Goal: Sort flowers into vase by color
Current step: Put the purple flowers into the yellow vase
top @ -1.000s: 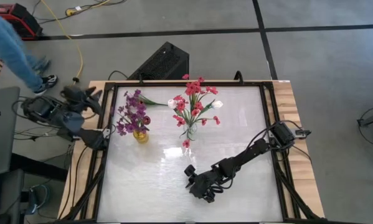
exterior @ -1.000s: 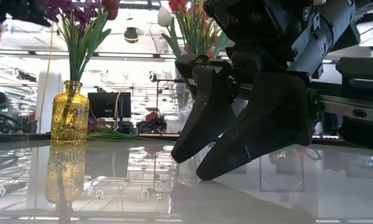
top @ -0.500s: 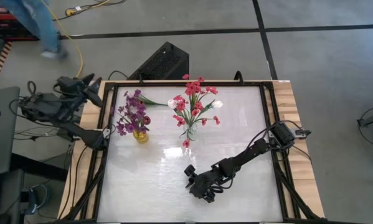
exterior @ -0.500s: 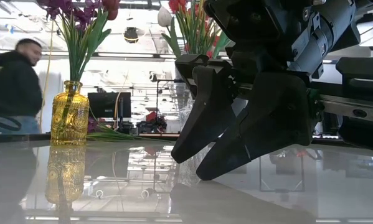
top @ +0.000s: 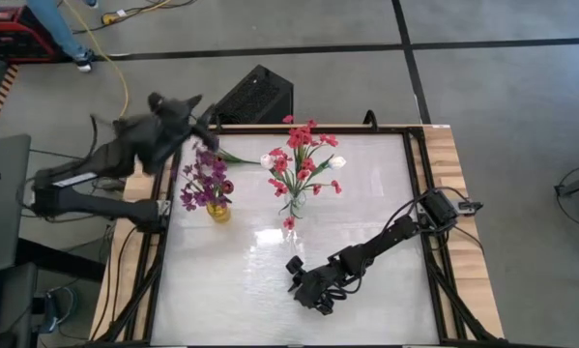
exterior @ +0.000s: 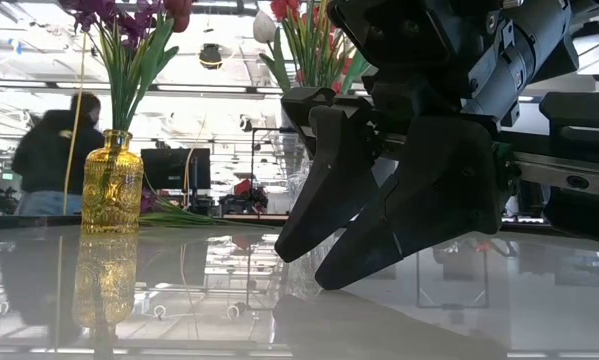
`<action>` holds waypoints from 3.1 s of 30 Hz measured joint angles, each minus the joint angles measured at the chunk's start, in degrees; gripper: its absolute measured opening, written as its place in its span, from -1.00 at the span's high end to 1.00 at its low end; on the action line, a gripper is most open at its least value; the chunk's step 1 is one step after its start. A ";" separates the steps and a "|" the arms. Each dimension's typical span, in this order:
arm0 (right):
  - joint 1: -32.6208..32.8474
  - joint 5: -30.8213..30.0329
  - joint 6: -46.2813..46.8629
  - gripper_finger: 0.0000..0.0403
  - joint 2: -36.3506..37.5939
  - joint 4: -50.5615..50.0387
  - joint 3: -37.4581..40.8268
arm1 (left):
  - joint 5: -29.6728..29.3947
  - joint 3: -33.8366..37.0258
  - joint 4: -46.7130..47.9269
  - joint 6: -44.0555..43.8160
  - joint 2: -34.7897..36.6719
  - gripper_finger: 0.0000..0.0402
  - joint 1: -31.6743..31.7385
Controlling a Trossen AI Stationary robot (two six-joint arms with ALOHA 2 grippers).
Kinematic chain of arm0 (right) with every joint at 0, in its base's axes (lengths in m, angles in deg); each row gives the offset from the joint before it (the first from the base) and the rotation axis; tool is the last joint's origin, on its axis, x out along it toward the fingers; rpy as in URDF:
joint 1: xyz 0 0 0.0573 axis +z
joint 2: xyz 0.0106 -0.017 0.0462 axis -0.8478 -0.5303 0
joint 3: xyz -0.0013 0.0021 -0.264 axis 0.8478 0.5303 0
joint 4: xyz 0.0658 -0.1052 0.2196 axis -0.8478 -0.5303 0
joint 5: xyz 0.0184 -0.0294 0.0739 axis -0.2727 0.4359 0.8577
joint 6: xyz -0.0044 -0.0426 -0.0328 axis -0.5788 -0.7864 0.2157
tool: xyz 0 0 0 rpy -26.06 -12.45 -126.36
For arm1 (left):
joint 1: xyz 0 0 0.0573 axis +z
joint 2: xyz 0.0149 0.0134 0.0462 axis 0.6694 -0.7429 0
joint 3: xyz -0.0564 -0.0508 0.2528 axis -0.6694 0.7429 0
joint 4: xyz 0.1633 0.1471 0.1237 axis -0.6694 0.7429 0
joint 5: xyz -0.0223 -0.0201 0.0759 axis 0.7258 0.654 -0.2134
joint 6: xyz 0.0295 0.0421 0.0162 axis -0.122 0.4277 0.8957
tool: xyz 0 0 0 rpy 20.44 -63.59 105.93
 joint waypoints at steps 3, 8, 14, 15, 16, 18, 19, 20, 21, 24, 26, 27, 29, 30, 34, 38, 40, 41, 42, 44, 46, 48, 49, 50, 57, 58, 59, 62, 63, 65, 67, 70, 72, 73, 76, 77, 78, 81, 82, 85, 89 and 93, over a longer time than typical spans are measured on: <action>0.00 0.00 0.00 0.21 0.00 0.00 0.00 | 10.98 -2.77 4.58 -8.54 -5.00 0.19 11.43; 0.00 0.00 0.00 0.21 0.00 0.00 0.00 | 20.71 -4.86 12.47 -27.56 -13.72 0.19 23.74; 0.00 0.00 0.00 0.21 0.00 0.00 0.00 | 29.44 -4.98 14.53 -39.18 -23.20 0.19 27.94; 0.00 0.00 0.00 0.21 0.00 0.00 0.00 | 30.23 -4.98 14.49 -41.19 -24.68 0.19 27.91; 0.00 0.00 0.00 0.21 0.00 0.00 0.00 | 30.90 -5.00 14.48 -43.39 -26.12 0.19 27.91; 0.00 0.00 0.00 0.21 0.00 0.00 0.00 | 31.25 -5.00 14.61 -48.00 -28.91 0.19 27.89; 0.00 0.00 0.00 0.21 0.00 0.00 0.00 | 31.26 -5.00 15.03 -51.15 -30.22 0.19 27.89; 0.00 0.00 0.00 0.21 0.00 0.00 0.00 | 31.22 -5.00 15.54 -54.20 -31.55 0.19 27.91; 0.00 0.00 0.00 0.21 0.00 0.00 0.00 | 31.24 -5.00 15.97 -56.77 -32.82 0.19 27.91; 0.00 0.00 0.00 0.21 0.00 0.00 0.00 | 32.03 -5.00 16.62 -62.09 -36.29 0.19 28.35; 0.00 0.00 0.00 0.21 0.00 0.00 0.00 | 32.81 -5.00 16.66 -64.01 -37.98 0.19 28.37; 0.00 0.00 0.00 0.21 0.00 0.00 0.00 | 33.02 -5.00 16.96 -64.30 -38.76 0.19 28.30; 0.00 0.00 0.00 0.21 0.00 0.00 0.00 | 32.63 -5.00 19.53 -64.69 -40.38 0.19 27.39; 0.00 0.00 0.00 0.21 0.00 0.00 0.00 | 32.59 -5.00 21.31 -65.47 -41.13 0.19 26.82; 0.00 0.00 0.00 0.21 0.00 0.00 0.00 | 32.59 -5.00 27.70 -69.22 -43.40 0.19 24.31; 0.00 0.00 0.00 0.21 0.00 0.00 0.00 | 30.50 -5.00 31.45 -72.67 -43.54 0.19 22.20; 0.00 0.00 0.00 0.21 0.00 0.00 0.00 | 29.42 -5.00 32.66 -74.34 -43.46 0.19 21.42; 0.00 0.00 0.00 0.21 0.00 0.00 0.00 | 28.66 -5.00 33.52 -75.39 -43.46 0.19 21.09; 0.00 0.00 0.00 0.21 0.00 0.00 0.00 | 28.08 -5.00 34.13 -76.83 -43.47 0.19 20.83; 0.00 0.00 0.00 0.21 0.00 0.00 0.00 | 26.88 -4.65 33.81 -80.52 -44.03 0.19 20.42; 0.00 0.00 0.00 0.21 0.00 0.00 0.00 | 26.96 -3.36 32.40 -84.44 -44.46 0.19 20.23; 0.00 0.00 0.00 0.21 0.00 0.00 0.00 | 27.10 -1.83 29.91 -87.74 -44.42 0.19 19.77; 0.00 0.00 0.00 0.21 0.00 0.00 0.00 | 27.10 -0.95 28.14 -89.55 -44.38 0.19 19.62; 0.00 0.00 0.00 0.21 0.00 0.00 0.00 | 27.18 -0.05 27.32 -91.14 -44.38 0.19 19.52; 0.00 0.00 0.00 0.21 0.00 0.00 0.00 | 27.56 4.70 24.13 -97.87 -44.38 0.19 19.58; 0.00 0.00 0.00 0.21 0.00 0.00 0.00 | 27.99 5.33 23.30 -98.50 -44.40 0.19 19.54; 0.00 0.00 0.00 0.21 0.00 0.00 0.00 | 28.07 5.77 22.15 -99.12 -44.40 0.19 19.40; 0.00 0.00 0.00 0.21 0.00 0.00 0.00 | 28.05 8.06 18.67 -100.88 -44.36 0.19 19.10; 0.00 0.00 0.00 0.21 0.00 0.00 0.00 | 28.21 8.74 17.81 -101.26 -44.40 0.19 19.10; 0.00 0.00 0.00 0.21 0.00 0.00 0.00 | 28.16 9.53 16.11 -101.64 -44.40 0.19 19.12; 0.00 0.00 0.00 0.21 0.00 0.00 0.00 | 27.48 10.22 16.21 -102.31 -44.38 0.19 19.18; 0.00 0.00 0.00 0.21 0.00 0.00 0.00 | 26.69 11.07 14.95 -101.73 -44.38 0.19 19.35; 0.00 0.00 0.00 0.21 0.00 0.00 0.00 | 26.52 11.57 13.82 -100.27 -44.38 0.19 19.52; 0.00 0.00 0.00 0.21 0.00 0.00 0.00 | 26.32 11.96 13.26 -99.52 -44.38 0.19 19.54; 0.00 0.00 0.00 0.21 0.00 0.00 0.00 | 25.46 12.88 10.49 -98.12 -44.38 0.19 19.54; 0.00 0.00 0.00 0.21 0.00 0.00 0.00 | 25.54 13.03 10.36 -98.40 -44.38 0.19 19.54; 0.00 0.00 0.00 0.21 0.00 0.00 0.00 | 25.56 13.26 10.34 -98.71 -44.38 0.20 19.54; 0.00 0.00 0.00 0.21 0.00 0.00 0.00 | 25.65 13.38 10.44 -98.75 -44.38 0.27 19.54; 0.00 0.00 0.00 0.21 0.00 0.00 0.00 | 25.82 13.38 10.47 -98.60 -44.38 0.33 19.54; 0.00 0.00 0.00 0.21 0.00 0.00 0.00 | 26.14 13.38 10.22 -98.58 -44.38 0.55 19.52; 0.00 0.00 0.00 0.21 0.00 0.00 0.00 | 26.11 13.38 8.28 -97.93 -44.38 0.90 19.15; 0.00 0.00 0.00 0.21 0.00 0.00 0.00 | 25.23 13.38 4.99 -98.68 -44.38 0.95 18.61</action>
